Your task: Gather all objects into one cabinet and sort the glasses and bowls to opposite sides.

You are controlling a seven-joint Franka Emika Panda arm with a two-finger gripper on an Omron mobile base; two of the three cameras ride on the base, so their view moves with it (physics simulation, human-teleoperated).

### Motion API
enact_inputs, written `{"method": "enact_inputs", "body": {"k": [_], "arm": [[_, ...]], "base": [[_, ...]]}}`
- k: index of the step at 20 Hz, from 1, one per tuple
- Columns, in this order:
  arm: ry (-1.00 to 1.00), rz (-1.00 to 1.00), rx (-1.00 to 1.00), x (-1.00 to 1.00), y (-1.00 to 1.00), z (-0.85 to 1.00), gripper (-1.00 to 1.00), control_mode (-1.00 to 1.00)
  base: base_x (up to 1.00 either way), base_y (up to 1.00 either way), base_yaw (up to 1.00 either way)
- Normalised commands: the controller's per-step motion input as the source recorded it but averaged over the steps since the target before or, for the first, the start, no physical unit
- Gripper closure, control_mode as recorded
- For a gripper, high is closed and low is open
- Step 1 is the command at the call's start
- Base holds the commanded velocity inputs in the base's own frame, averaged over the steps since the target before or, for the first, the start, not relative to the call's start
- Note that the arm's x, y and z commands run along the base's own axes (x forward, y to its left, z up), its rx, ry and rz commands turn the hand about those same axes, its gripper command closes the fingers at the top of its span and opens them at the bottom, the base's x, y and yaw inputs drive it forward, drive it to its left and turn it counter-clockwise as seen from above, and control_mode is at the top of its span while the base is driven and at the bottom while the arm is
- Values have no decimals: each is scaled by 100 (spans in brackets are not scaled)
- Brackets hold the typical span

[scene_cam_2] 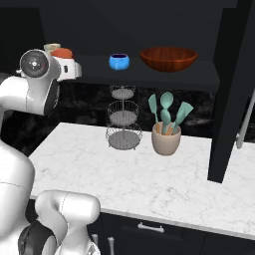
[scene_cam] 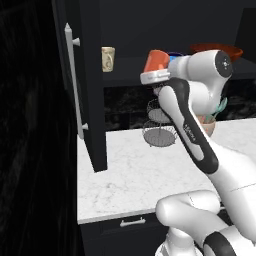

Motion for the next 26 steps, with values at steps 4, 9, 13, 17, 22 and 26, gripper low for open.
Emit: {"method": "enact_inputs", "body": {"k": [4, 9, 13, 17, 22, 26], "arm": [[-8, 5, 0, 78, 35, -33, 100, -100], [-15, 6, 0, 56, 26, -10, 100, -100], [-12, 1, 0, 16, 1, 64, 100, -100], [1, 1, 0, 0, -1, 55, 100, -100], [27, 0, -4, -16, -20, -1, 100, -100], [21, 2, -12, 0, -6, 0, 100, -100]], "base": [[0, 0, 0], [0, 0, 0], [0, 0, 0], [0, 0, 0], [0, 0, 0], [0, 0, 0]]}}
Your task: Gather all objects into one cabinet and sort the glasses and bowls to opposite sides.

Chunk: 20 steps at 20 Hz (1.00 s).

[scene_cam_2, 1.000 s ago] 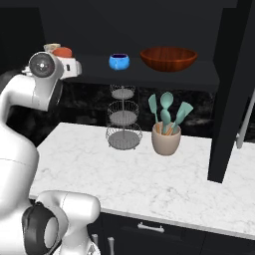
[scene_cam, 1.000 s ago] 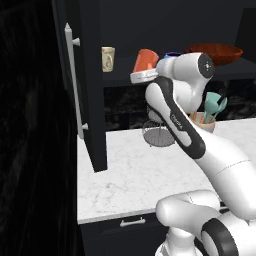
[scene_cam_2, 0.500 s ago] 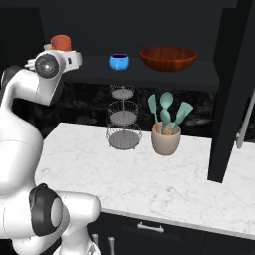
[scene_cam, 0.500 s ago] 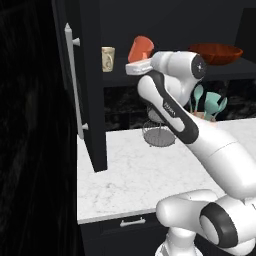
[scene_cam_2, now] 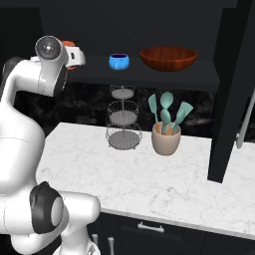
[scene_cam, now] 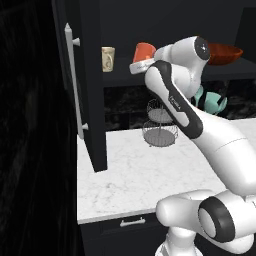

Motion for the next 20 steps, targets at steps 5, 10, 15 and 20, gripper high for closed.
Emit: {"method": "enact_inputs", "body": {"k": [5, 10, 15, 20], "arm": [[-3, 8, -1, 0, 6, -1, 100, -100], [-1, 10, -2, 0, 10, -13, 100, -100], [0, 4, -9, 4, 4, -22, 100, -100], [0, 0, -9, 22, 0, 0, 100, -100]], "base": [[0, 0, 0], [0, 0, 0], [0, 0, 0], [0, 0, 0]]}}
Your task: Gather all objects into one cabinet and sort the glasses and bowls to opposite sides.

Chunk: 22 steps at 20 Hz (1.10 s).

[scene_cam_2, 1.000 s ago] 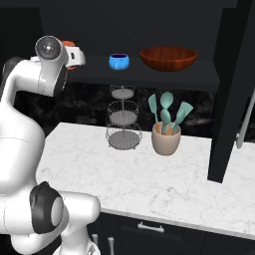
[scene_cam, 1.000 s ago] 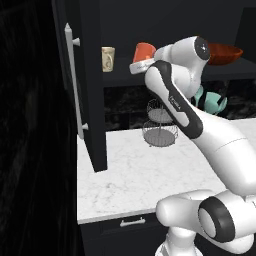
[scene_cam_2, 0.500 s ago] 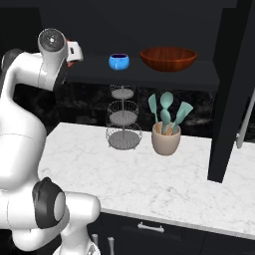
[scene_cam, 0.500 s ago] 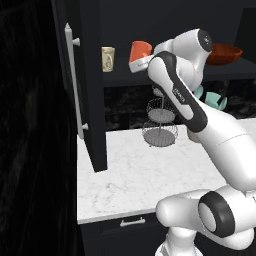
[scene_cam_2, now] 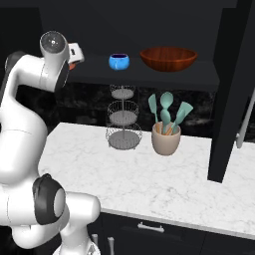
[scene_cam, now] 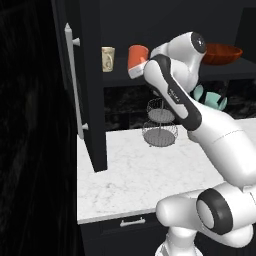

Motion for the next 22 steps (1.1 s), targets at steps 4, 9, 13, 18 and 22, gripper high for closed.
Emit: {"method": "enact_inputs", "body": {"k": [4, 9, 13, 18, 22], "arm": [[0, 0, -7, 28, 0, 0, 100, -100], [1, 0, -6, 23, 0, 0, 100, -100], [2, 0, -3, 13, 0, -2, 100, -100], [3, 0, 0, 20, 0, -8, 100, -100], [6, 0, 0, 33, 7, -13, 100, -100]], "base": [[0, 0, 0], [0, 0, 0], [0, 0, 0], [0, 0, 0], [0, 0, 0]]}}
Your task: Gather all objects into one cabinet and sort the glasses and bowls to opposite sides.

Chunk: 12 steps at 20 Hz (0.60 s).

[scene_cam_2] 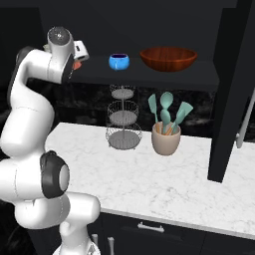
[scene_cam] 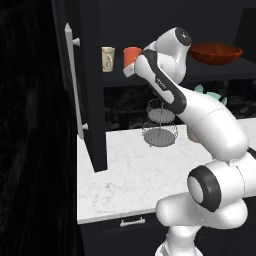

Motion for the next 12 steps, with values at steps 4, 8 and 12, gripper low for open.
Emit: {"method": "enact_inputs", "body": {"k": [4, 8, 12], "arm": [[2, 0, 0, 37, 4, -9, 100, -100], [3, 0, 0, 36, 0, -6, 100, -100], [1, 0, 0, 22, 0, -14, 100, -100]], "base": [[0, 0, 0], [0, 0, 0], [0, 0, 0]]}}
